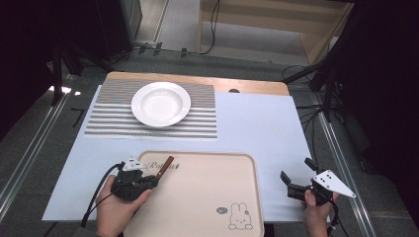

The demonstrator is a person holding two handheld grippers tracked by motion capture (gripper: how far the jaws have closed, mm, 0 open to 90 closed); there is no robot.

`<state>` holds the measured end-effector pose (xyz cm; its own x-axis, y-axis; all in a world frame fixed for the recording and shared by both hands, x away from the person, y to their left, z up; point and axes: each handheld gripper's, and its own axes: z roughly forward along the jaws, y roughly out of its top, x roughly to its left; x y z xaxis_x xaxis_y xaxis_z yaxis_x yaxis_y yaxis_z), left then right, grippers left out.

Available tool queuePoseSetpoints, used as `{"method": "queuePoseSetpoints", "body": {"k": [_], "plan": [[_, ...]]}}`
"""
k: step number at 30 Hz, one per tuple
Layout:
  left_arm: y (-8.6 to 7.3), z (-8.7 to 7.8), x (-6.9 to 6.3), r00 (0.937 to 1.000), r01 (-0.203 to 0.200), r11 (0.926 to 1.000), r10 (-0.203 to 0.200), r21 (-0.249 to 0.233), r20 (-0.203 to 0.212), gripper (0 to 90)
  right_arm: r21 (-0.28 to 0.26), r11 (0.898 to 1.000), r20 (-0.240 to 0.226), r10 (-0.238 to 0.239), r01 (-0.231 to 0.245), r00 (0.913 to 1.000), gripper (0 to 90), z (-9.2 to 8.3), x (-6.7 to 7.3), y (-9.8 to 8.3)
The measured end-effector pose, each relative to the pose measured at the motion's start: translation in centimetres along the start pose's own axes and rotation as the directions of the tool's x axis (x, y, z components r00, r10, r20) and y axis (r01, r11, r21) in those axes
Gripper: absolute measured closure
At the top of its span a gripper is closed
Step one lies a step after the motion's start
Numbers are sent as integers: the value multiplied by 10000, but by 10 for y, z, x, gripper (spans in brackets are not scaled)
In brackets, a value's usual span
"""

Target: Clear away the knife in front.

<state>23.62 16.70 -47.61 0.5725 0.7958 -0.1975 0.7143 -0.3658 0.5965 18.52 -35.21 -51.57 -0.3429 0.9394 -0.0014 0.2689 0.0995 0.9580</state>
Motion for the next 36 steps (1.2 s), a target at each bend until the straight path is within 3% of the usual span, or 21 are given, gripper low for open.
{"method": "queuePoseSetpoints", "body": {"k": [5,13,17,19,23,24,25,26,30,36], "plan": [[-6,5,1,9994,148,9999,-150,-56,-307,772,25,10000,1,-11,11,10000,0,0,0,0],[-11,8,3,9986,301,9995,-307,-128,-432,768,28,10000,10,-23,22,10000,0,0,0,0],[-10,6,5,9989,349,9986,-361,-393,-305,662,28,10000,33,-15,15,10000,0,0,0,0],[-7,2,5,9993,233,9977,-252,-638,-293,676,33,10000,42,-14,14,10000,0,0,0,0],[1,-2,4,9993,-303,9948,323,-974,190,885,27,10000,54,-57,57,10000,0,0,1,0],[2,-1,2,9984,-430,9942,464,-986,323,899,25,10000,63,-54,54,10000,0,0,1,0],[2,-1,2,9984,-430,9942,464,-986,323,900,28,10000,67,-60,60,10000,0,0,1,0],[5,3,-1,9958,-754,9933,797,-879,459,900,29,10000,80,-61,60,9999,0,0,1,0],[5,15,-6,9912,-1193,9913,1221,-554,504,900,82,9999,116,-124,123,9999,0,0,1,0],[3,21,-4,9907,-1310,9910,1319,-284,339,900,136,9997,138,-216,214,9997,0,1,3,0]]}}
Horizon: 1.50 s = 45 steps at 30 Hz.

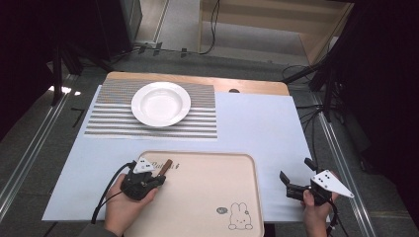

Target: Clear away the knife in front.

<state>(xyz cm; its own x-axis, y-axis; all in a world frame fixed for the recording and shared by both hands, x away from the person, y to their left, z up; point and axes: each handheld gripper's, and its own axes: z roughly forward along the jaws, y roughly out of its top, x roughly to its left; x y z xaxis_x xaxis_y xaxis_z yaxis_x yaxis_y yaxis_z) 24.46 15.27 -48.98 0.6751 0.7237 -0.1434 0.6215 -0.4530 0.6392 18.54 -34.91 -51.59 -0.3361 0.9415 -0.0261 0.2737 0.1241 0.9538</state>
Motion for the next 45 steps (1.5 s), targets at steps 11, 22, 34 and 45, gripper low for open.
{"method": "queuePoseSetpoints", "body": {"k": [11,22,34,45], "plan": [[-7,-9,19,9990,454,9986,-452,-253,71,900,34,10000,26,-63,63,10000,0,0,1,0],[-13,-14,25,9989,459,9987,-460,-208,-34,900,54,9999,20,-105,105,9999,0,0,1,0],[-18,-20,35,9974,528,9983,-540,-259,-482,900,34,9999,7,-133,133,9999,0,0,1,0],[-23,-24,41,9991,417,9939,-425,-1022,-51,829,35,9999,9,-160,160,9999,0,1,1,0]]}}
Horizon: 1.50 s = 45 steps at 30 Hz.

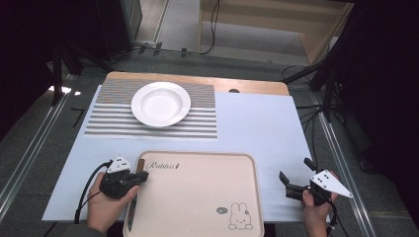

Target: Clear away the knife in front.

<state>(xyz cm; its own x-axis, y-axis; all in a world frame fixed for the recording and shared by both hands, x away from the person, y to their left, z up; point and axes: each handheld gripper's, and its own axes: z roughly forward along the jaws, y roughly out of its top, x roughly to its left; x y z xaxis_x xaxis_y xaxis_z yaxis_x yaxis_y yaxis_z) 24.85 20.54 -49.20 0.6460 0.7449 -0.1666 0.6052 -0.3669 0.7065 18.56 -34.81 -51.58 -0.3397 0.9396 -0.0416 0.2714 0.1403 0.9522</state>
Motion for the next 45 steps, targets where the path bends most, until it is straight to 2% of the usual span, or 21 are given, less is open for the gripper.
{"method": "queuePoseSetpoints", "body": {"k": [3,4,7,9,14,17,19,21,23,25,28,34,36,38,40,45], "plan": [[1,-5,0,9999,-62,9979,68,-641,89,718,-1,10000,-3,2,-2,10000,0,0,0,0],[2,-8,-1,9999,-110,9956,109,-929,-15,670,5,10000,3,-2,2,10000,0,0,0,0],[4,-12,-2,9995,-301,9917,297,-1248,-53,494,8,10000,0,8,-8,10000,0,0,0,0],[4,-14,-2,9995,-257,9876,283,-1549,149,449,11,10000,2,8,-8,10000,0,0,0,0],[4,-21,1,9995,-115,9759,178,-2178,271,316,10,10000,3,5,-5,10000,0,0,0,0],[4,-26,2,9990,-199,9683,291,-2488,336,251,4,10000,4,4,-4,10000,0,0,0,0],[5,-29,3,9979,-252,9656,398,-2589,513,191,19,10000,4,21,-21,10000,0,0,1,0],[4,-30,3,9978,-356,9627,490,-2683,435,116,5,10000,2,0,0,10000,0,0,0,0],[4,-33,5,9970,-342,9595,522,-2796,573,79,6,10000,9,6,-6,10000,0,0,0,0],[4,-35,6,9962,-410,9572,610,-2865,615,0,13,10000,4,10,-10,10000,0,0,0,0],[3,-37,7,9965,-540,9554,703,-2903,460,0,7,10000,5,0,0,10000,0,0,0,0],[1,-43,13,9980,-411,9469,542,-3190,323,0,8,10000,6,0,0,10000,0,0,0,0],[0,-48,17,9988,-368,9438,451,-3283,178,0,9,10000,8,-2,2,10000,0,0,0,0],[-1,-53,22,9990,-312,9384,407,-3441,203,0,8,10000,8,3,-3,10000,0,0,0,0],[-2,-57,25,9992,-373,9362,398,-3496,-1,0,10,10000,11,1,-1,10000,0,0,0,0],[-7,-64,38,9999,-129,9310,88,-3647,-129,0,19,10000,18,6,-6,10000,0,0,0,0]]}}
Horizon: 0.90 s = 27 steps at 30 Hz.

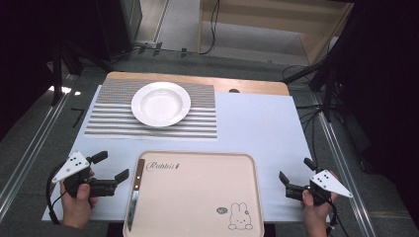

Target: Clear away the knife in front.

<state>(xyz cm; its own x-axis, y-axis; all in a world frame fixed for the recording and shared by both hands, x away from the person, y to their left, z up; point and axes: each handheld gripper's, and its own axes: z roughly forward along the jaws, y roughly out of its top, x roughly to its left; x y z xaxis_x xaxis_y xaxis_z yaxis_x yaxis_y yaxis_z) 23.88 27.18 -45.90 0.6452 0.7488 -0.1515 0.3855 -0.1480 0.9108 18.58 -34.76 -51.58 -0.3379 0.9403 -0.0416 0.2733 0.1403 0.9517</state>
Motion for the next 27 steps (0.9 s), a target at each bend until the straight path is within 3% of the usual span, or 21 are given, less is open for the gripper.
{"method": "queuePoseSetpoints", "body": {"k": [15,18,27], "plan": [[-9,-19,29,9970,296,9995,-306,-139,-708,0,1,10000,3,-4,4,10000,0,0,0,0],[-11,-22,34,9959,151,9998,-165,-163,-890,0,3,10000,6,16,-16,10000,0,0,0,0],[-19,-29,49,9933,321,9991,-351,-292,-1102,0,5,10000,12,4,-4,10000,0,0,0,0]]}}
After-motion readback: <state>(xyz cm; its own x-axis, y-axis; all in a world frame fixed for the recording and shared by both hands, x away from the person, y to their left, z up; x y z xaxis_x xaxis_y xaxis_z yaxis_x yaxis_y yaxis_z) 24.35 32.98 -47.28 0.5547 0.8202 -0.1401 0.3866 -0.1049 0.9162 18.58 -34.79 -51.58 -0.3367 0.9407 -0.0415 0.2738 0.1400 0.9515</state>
